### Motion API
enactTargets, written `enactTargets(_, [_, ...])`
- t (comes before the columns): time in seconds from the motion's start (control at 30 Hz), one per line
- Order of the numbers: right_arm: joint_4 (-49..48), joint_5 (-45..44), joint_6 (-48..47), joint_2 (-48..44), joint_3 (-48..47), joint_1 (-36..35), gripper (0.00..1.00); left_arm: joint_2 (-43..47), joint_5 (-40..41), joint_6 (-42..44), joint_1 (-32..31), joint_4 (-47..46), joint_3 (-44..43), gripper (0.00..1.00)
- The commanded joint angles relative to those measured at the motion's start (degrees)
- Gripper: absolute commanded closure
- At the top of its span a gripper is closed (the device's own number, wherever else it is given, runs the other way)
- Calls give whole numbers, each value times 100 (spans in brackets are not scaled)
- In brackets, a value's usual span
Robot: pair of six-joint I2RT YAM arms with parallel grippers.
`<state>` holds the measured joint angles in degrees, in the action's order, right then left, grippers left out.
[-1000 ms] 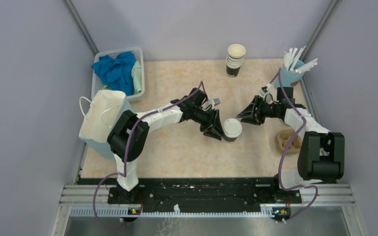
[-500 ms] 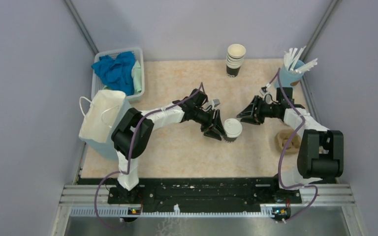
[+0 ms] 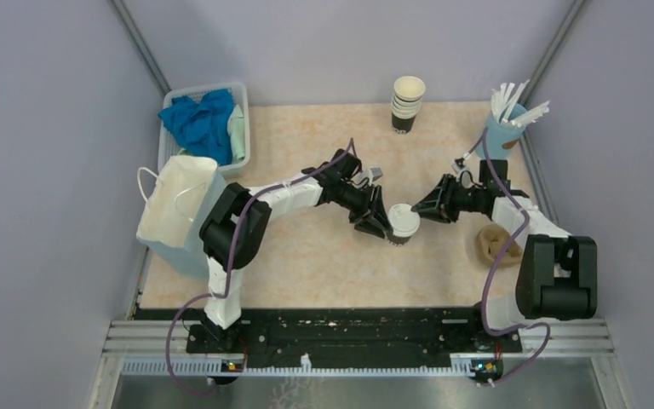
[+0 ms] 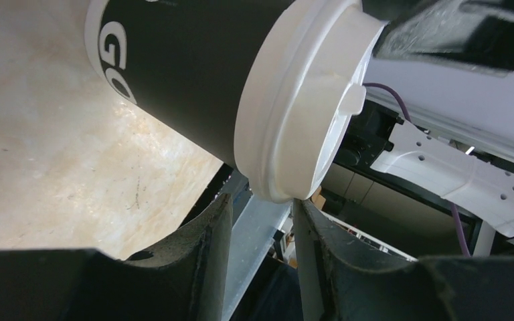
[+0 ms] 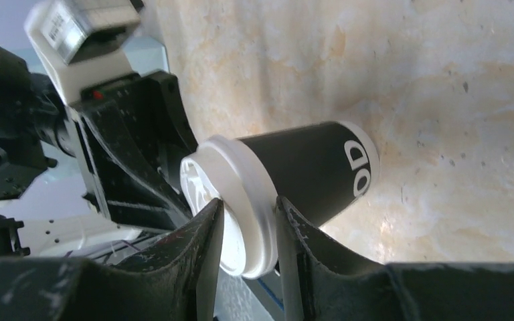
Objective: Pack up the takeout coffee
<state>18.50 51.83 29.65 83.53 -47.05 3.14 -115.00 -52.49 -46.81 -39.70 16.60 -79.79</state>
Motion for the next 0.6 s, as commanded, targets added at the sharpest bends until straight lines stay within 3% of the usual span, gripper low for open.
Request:
enactTargets(0.0, [206, -188, 56, -463, 222, 20, 66, -137, 277, 408, 227, 298, -393, 55])
enactTargets(0.37, [432, -114, 332, -1411, 972, 3, 63, -636, 471, 976, 345, 1083, -1454, 52])
enactTargets(0.57, [1205, -368, -353, -1395, 331, 105, 46, -445, 621, 1156, 381, 1356, -1417, 48])
